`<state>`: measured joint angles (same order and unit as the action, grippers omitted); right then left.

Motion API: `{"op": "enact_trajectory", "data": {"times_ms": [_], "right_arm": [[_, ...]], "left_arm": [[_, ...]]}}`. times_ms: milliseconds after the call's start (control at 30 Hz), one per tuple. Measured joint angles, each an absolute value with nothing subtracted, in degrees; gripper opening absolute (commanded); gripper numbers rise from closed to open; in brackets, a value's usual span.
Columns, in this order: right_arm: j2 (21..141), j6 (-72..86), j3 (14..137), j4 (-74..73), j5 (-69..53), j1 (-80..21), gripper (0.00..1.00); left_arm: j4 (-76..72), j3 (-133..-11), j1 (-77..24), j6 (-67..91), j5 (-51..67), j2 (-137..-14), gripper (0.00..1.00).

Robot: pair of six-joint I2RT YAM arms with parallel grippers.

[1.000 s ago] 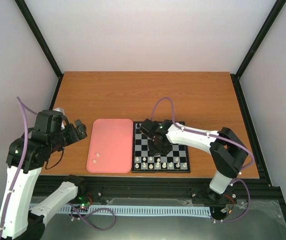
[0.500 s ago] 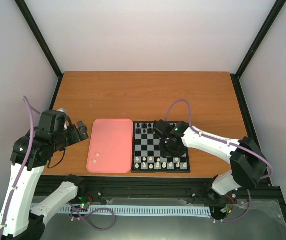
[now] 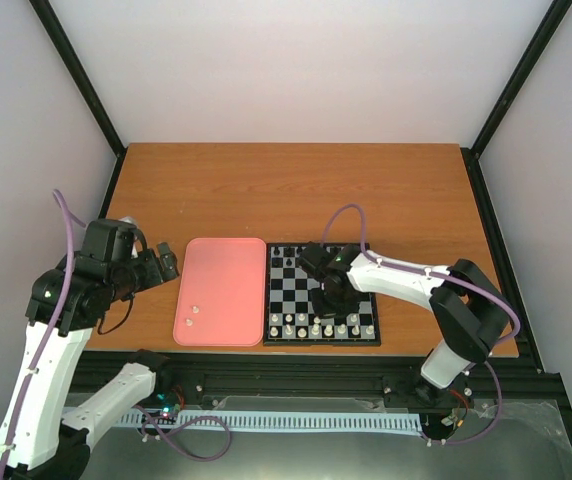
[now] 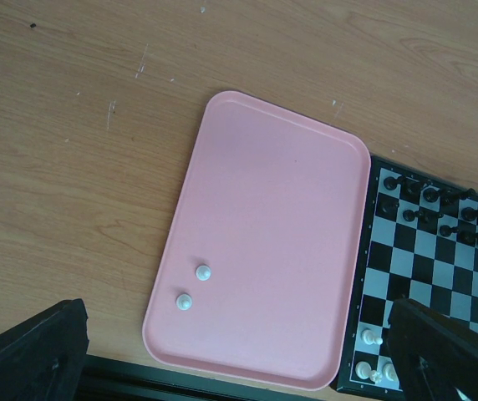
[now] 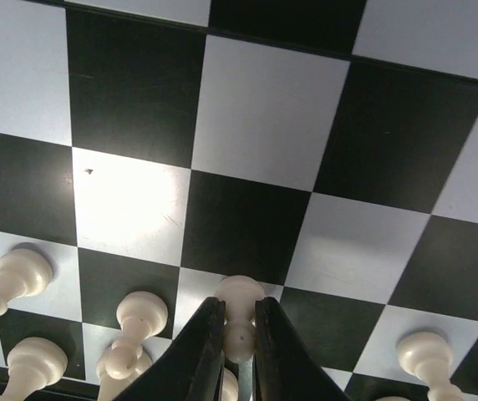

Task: Set up the chess pieces on the board
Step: Place the chess piece on the chessboard.

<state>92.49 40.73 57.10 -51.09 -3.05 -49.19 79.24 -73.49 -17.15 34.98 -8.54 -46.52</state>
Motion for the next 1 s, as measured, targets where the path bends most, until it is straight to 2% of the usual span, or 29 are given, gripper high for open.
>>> {"op": "enact_trajectory", "data": {"times_ms": [1000], "right_arm": [[93.21,39.55,57.10,-50.33,-5.48,-49.21,0.13]], "left_arm": [[79.15,-73.21,-17.15,34.98,-8.58,-47.05,1.00]]}}
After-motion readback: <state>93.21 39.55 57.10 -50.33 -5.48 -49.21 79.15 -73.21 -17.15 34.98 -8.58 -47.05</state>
